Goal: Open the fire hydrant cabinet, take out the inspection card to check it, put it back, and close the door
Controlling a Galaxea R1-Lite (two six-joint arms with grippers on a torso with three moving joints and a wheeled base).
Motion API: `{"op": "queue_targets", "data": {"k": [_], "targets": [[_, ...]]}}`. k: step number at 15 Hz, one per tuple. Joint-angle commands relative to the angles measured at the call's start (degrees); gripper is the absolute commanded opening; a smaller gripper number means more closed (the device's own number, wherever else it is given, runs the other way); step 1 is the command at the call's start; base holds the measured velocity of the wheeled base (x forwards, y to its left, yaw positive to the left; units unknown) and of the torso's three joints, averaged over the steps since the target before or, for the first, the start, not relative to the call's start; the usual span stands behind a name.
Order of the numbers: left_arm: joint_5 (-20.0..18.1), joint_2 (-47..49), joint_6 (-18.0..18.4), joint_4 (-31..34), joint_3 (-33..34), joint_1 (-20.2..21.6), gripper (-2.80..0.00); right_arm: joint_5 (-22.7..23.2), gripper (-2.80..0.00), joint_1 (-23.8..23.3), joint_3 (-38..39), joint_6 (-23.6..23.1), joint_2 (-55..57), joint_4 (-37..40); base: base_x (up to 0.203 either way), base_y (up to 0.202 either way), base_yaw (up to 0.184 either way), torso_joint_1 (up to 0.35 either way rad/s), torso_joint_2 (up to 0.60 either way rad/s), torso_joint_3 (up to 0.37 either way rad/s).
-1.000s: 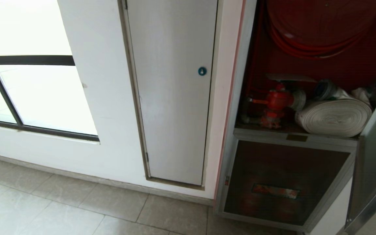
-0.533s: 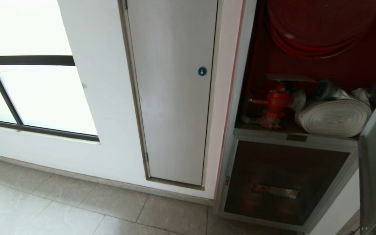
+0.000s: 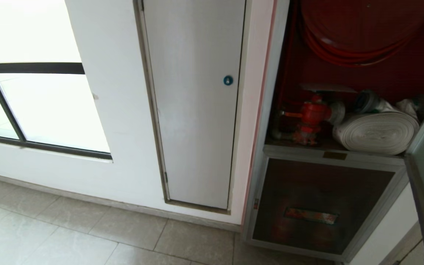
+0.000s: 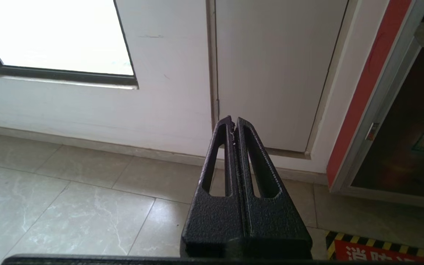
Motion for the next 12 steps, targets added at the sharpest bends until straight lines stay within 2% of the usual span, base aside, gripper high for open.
{"op": "queue_targets", "data": {"k": [1,3,6,9,12], "targets": [[-0.02,0.07,0.01,-0.03,0.44,0.04,-2.8,-0.28,-2.8,-3.39,0.64,-0.15,-1.22,-0.38,0.0,0.0,0.0,0.0,0.0,0.0],[-0.02,0.07,0.01,-0.03,0.44,0.04,-2.8,-0.34,-2.8,-6.79,0.61,-0.28,-1.67,0.24,0.0,0.0,0.0,0.0,0.0,0.0],[-0.02,0.07,0.01,-0.03,0.44,0.04,-2.8,-0.06,-2.8,-14.36,0.24,-0.29,-2.11,1.0,0.0,0.0,0.0,0.0,0.0,0.0],[-0.02,0.07,0.01,-0.03,0.44,0.04,-2.8,0.25,-2.8,-19.28,0.08,-0.15,-2.11,1.15,0.0,0.0,0.0,0.0,0.0,0.0],[-0.02,0.07,0.01,-0.03,0.44,0.04,-2.8,0.88,-2.8,-20.48,0.34,-0.02,-2.63,1.07,0.0,0.0,0.0,0.0,0.0,0.0]]}}
